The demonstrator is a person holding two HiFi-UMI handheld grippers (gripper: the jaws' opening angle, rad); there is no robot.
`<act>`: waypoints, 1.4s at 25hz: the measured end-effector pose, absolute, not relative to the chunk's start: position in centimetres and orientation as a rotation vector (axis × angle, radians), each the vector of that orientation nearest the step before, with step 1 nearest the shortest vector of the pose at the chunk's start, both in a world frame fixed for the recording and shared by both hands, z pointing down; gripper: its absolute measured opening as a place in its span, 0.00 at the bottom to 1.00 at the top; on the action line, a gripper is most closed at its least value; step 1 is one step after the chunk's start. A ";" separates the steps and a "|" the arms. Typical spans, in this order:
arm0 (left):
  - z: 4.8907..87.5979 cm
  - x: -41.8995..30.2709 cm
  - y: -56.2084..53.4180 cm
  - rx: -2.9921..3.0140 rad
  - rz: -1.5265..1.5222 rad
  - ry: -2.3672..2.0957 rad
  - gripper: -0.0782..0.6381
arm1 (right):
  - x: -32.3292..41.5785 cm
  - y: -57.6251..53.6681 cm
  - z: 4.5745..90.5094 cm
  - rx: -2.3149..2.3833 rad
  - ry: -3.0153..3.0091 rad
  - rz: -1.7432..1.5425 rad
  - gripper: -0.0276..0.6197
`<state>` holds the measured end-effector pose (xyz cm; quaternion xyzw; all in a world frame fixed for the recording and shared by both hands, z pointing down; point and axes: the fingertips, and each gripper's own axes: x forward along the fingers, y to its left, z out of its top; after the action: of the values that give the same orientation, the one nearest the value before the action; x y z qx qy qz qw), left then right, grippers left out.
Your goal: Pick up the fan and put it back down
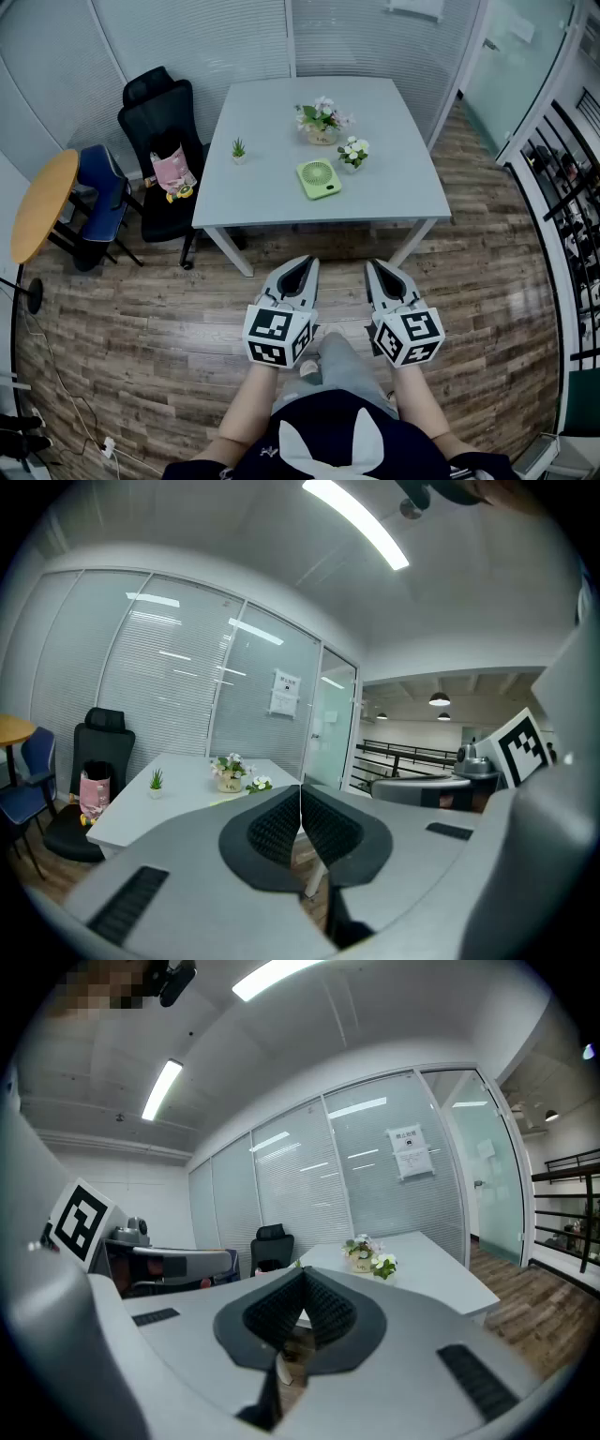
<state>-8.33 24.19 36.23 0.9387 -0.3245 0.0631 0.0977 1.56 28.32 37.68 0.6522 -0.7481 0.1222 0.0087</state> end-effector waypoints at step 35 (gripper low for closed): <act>38.0 -0.9 2.3 2.660 0.255 -1.091 0.39 | 9.8 7.0 39.5 1.864 -2.456 0.532 0.41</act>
<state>-0.94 2.25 38.03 0.9140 -0.3750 0.0876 0.1274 9.80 6.96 39.52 0.5957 -0.7850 0.1701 0.0066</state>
